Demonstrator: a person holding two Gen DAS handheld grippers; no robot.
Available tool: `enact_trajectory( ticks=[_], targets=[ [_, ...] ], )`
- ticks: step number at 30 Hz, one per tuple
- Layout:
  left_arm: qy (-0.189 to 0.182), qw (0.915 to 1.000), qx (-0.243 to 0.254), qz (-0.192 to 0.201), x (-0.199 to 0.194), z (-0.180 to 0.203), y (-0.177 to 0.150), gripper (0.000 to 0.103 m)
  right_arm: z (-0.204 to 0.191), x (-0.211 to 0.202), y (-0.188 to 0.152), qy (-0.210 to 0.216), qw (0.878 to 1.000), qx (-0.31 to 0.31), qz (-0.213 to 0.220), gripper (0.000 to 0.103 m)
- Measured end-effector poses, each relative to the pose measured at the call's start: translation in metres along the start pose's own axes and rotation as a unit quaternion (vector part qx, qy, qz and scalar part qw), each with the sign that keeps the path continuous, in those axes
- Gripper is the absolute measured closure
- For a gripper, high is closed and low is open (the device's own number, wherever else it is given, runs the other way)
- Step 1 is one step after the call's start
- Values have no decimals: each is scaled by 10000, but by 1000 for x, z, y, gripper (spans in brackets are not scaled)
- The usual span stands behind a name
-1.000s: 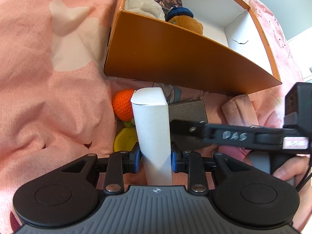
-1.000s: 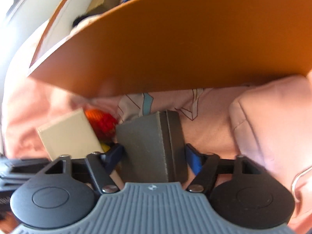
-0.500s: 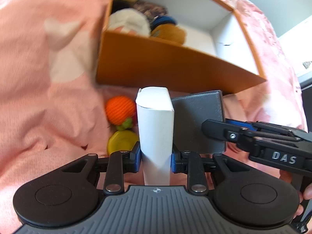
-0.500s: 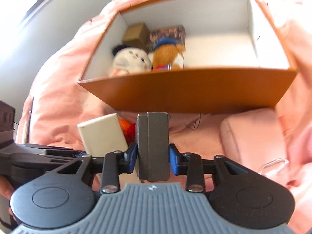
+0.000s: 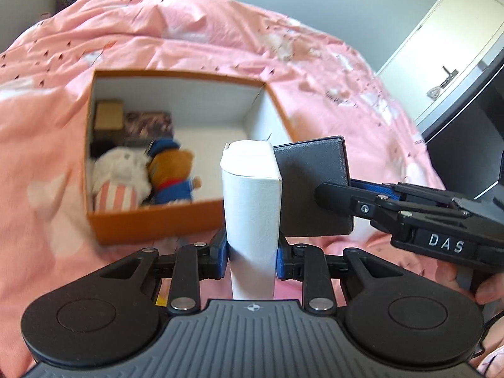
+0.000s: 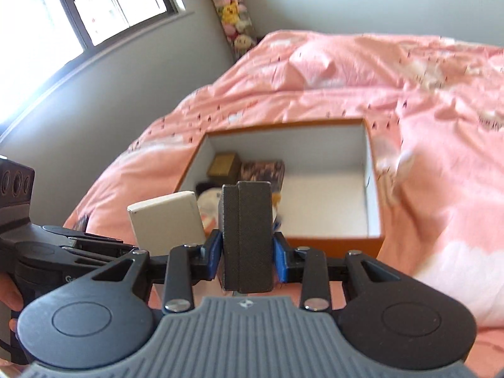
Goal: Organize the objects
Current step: 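Carry the white box and grey box over the orange box and lower them in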
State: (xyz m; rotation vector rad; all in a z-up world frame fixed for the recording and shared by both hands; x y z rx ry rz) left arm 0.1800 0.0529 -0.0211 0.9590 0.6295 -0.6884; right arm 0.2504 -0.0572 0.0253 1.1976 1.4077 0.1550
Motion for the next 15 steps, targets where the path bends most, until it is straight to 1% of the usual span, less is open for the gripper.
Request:
enact_trajectory(
  ticks=[4,7,9,11,15],
  targets=[
    [-242,9993,-15,274,-8,6,38,71,8,-18,30,-195,9988,-58,437,67],
    [-221,9982,10,562,-11,6,67,71,19,-26,51,-323,9969,-14,721,67],
    [-172,9977,-34,660,-5,3,85,71,28,-24,64,-462,9952,35,861,67],
    [-143,9979,-121,626,9,-3,99,71,38,-19,75,-612,9935,90,959,67],
    [-112,9990,-325,285,55,-17,111,71,57,0,89,-786,9917,232,996,67]
  ],
)
Point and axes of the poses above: each gripper's, at about its wrist camera, not at the fingertips, and x roughly the way its jaws point, z to its right, y to its top, the point moved 7 cm from there along x, roughly the way its jaws point, and after that the axes turned 2 degrees about -y, right-handed, at the moved point
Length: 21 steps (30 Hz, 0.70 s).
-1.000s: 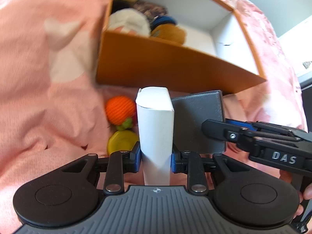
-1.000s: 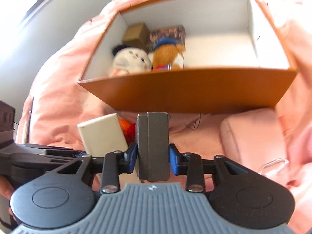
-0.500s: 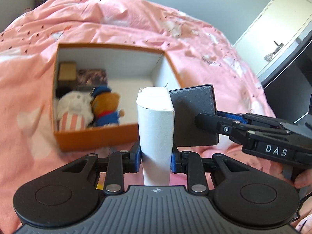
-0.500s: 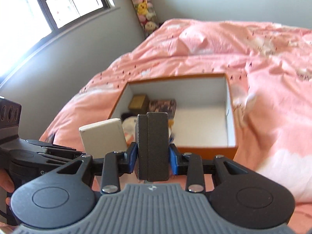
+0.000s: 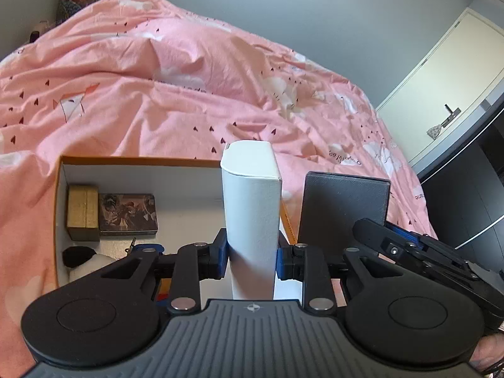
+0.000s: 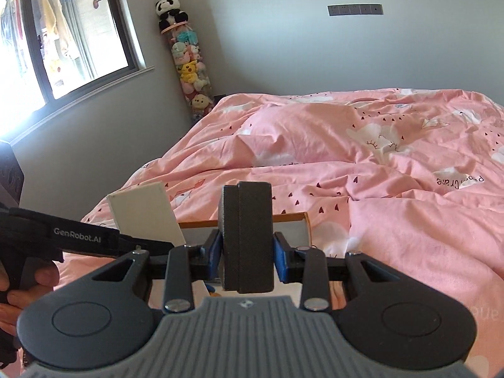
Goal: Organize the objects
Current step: 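Carry the white box and grey box over the orange box and lower them in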
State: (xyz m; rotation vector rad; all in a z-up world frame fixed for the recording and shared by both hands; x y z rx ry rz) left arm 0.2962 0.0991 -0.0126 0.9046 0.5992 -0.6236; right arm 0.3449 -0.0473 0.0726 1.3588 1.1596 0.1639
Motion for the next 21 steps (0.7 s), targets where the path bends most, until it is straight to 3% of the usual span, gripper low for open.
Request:
enact_trajectory(
  ticks=[3,8,15,21],
  targets=[
    [-29,9990,-142,-422,39,-10,-8,71,8,22,-3,-67,9998,24,-172,67],
    [-31,9968,-221,-762,81,-20,-13,71,25,54,-18,-141,9987,115,-471,67],
    [-222,9900,-283,-1361,128,-22,-24,71,42,77,-23,-222,9979,117,-591,67],
    [-508,9813,-752,-1698,157,-31,-31,71,53,85,-23,-294,9978,221,-551,67]
  ],
)
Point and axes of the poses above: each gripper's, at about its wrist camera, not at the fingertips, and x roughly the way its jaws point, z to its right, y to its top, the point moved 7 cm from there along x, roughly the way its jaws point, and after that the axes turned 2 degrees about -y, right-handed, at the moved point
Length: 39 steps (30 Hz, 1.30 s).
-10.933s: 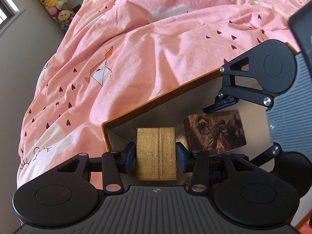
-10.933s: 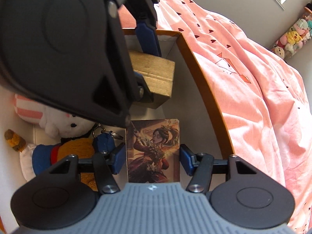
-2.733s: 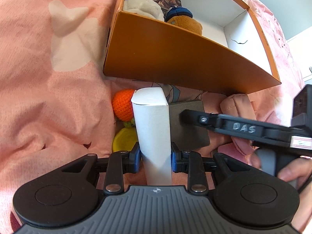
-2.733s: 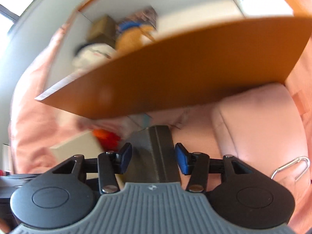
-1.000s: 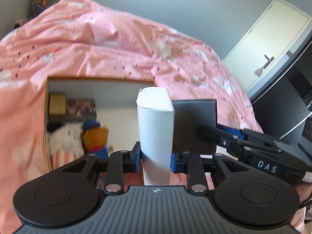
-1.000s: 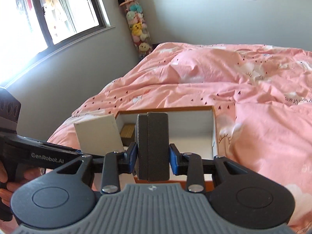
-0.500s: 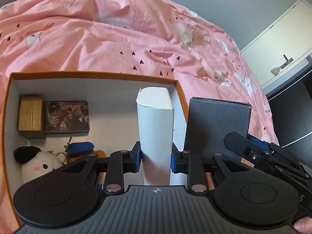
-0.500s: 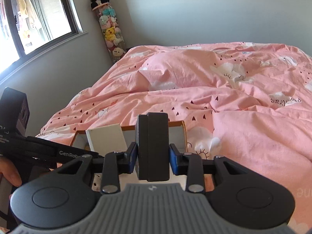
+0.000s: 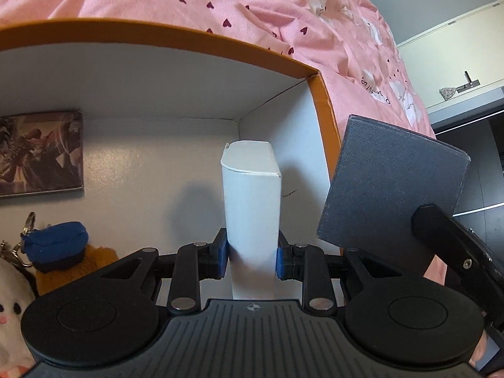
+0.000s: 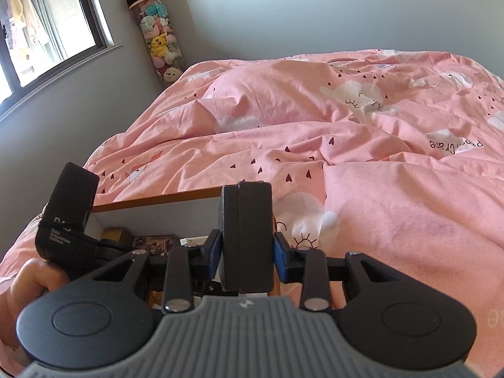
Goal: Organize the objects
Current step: 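Carry the white box and grey box over the orange box and lower them in, then open the left tool to release the white box while the right tool lowers the grey box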
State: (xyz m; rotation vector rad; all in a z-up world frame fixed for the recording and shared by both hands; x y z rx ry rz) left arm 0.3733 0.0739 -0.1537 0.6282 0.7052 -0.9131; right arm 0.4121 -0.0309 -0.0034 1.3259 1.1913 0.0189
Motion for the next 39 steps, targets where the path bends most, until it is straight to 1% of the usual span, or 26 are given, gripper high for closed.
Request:
enact_trajectory(
  ticks=[3,6,10,11,12,14,16,19,23,25,28,29,30,33,34,36,37,39],
  targets=[
    [-229,9995,-174,-97,8,-2,2,71,1,6,-1,-22,10000,-28,-46,67],
    [-155,9993,-283,-176,17,-5,3,71,0,11,-2,-114,9999,-117,-51,67],
    [-84,9981,-558,-243,24,-15,2,71,1,15,-3,-260,9995,-181,-25,67],
    [-28,9977,-629,-243,24,-19,1,69,1,15,-4,-260,9995,-176,-17,67],
    [67,9973,-688,-236,24,-23,1,64,1,15,-4,-250,9996,-165,-12,67],
    [180,9970,-731,-184,22,-27,0,57,1,14,-4,-202,9997,-136,-17,67],
    [243,9969,-726,-165,19,-28,-1,55,-1,13,-3,-211,9996,-160,7,67],
    [467,9969,-616,-141,14,-27,-3,49,-3,12,-3,-229,9995,-199,24,67],
    [790,9963,-320,-135,7,-21,-12,48,-4,8,-3,-216,9995,-212,57,67],
    [1012,9947,-99,-165,4,-19,-17,48,-3,6,-3,-202,9996,-199,74,67],
    [1379,9896,350,-217,1,-15,-26,51,-2,3,-3,-177,9996,-191,91,67],
    [1491,9874,472,-237,1,-15,-28,55,-2,3,-3,-174,9996,-187,93,67],
    [1519,9865,555,-250,1,-14,-30,60,-2,2,-3,-177,9996,-195,95,67],
    [1475,9868,614,-250,0,-13,-32,65,-2,1,-4,-174,9996,-195,102,67],
    [1408,9880,588,-230,0,-13,-32,67,-2,1,-4,-166,9996,-189,101,67],
    [1210,9909,539,-232,3,-14,-32,73,-1,2,-4,-152,9997,-170,95,67],
    [1134,9919,522,-225,4,-14,-32,73,-1,1,-4,-151,9997,-163,93,67],
    [1011,9930,583,-189,6,-11,-31,77,-1,1,-3,-138,9997,-165,91,67]
  ],
)
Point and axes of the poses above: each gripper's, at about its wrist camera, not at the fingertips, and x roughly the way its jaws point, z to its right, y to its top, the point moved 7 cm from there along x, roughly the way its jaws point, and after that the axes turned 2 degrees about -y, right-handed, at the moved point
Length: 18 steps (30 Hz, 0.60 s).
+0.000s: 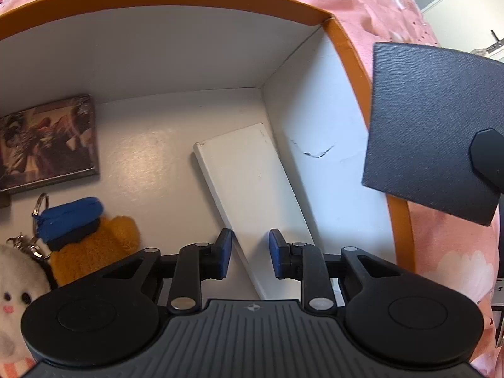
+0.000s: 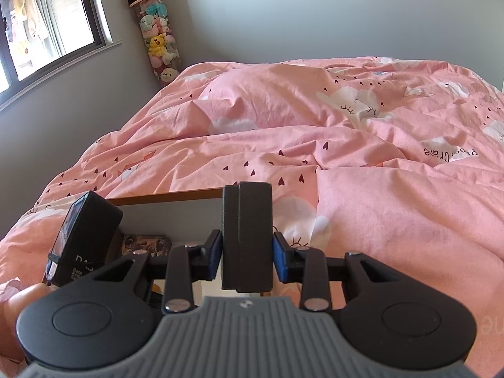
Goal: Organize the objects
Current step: 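Open the left tool to release the white box while the right tool lowers the grey box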
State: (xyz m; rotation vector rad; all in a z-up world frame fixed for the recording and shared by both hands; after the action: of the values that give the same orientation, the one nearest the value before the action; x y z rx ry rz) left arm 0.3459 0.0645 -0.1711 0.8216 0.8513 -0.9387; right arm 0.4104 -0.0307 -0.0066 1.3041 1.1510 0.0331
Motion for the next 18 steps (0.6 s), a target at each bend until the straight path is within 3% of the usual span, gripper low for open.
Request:
enact_trajectory(
  ticks=[12,18],
  targets=[
    [-187,9997,125,78,0,-4,5,80,1,0,1,83,10000,35,-41,67],
    [-165,9976,331,582,-46,-14,12,80,-10,-3,5,284,9992,-270,-46,67]
  ],
)
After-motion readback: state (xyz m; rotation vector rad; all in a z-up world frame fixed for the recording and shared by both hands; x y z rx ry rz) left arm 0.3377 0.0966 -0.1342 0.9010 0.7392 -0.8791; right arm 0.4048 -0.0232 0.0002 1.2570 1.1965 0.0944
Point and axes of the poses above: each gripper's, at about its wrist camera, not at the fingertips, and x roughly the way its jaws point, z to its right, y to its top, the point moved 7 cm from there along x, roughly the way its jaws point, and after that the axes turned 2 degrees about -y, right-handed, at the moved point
